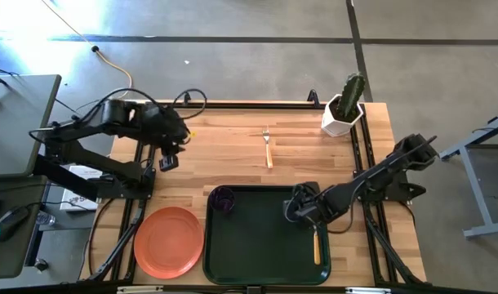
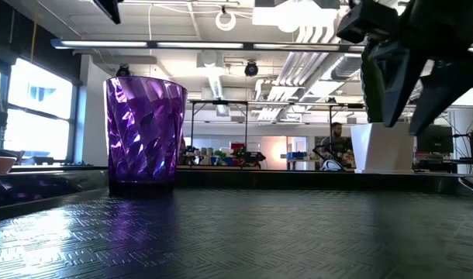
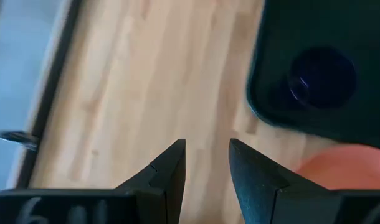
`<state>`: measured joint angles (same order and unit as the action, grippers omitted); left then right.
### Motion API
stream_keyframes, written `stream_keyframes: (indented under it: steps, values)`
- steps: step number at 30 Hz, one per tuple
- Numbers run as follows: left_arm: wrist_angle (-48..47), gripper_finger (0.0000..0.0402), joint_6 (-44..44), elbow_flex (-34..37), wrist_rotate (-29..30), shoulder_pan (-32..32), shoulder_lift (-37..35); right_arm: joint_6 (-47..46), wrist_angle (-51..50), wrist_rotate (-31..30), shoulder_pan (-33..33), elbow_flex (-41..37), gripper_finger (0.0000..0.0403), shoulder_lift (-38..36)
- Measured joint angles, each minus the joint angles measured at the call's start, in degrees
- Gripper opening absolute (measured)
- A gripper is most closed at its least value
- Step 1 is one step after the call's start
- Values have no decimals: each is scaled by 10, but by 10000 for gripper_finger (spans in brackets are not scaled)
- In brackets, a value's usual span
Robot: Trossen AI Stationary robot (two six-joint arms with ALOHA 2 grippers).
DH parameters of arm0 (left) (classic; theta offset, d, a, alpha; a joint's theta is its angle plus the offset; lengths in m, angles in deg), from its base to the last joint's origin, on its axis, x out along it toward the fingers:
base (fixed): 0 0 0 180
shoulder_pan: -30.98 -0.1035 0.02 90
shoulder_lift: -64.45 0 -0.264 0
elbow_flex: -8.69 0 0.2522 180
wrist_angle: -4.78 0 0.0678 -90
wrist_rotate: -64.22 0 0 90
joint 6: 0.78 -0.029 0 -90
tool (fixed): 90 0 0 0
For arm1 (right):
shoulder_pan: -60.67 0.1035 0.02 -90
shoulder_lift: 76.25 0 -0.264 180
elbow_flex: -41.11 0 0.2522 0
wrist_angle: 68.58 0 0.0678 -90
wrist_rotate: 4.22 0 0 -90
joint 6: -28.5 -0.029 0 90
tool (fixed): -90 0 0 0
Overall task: Pick and place plate/cup/fork/spoon on tray
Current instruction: Put the orange plate on the dark green tray
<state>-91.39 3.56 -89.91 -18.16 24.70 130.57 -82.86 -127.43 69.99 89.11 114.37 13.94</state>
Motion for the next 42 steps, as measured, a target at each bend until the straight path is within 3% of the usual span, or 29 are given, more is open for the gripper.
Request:
stream_keyframes:
  steps: [10,19,27,42]
  values:
    - [21,113,90,143,-74,61,-3,193,1,97,-66,0,119,0]
    - [108,113,125,237,-87,157,-2,317,-3,131,-97,7,119,0]
    - [136,113,151,280,-89,222,-3,414,-81,111,-121,72,119,0]
    - [209,113,229,367,-134,262,2,523,-272,-7,-139,266,119,0]
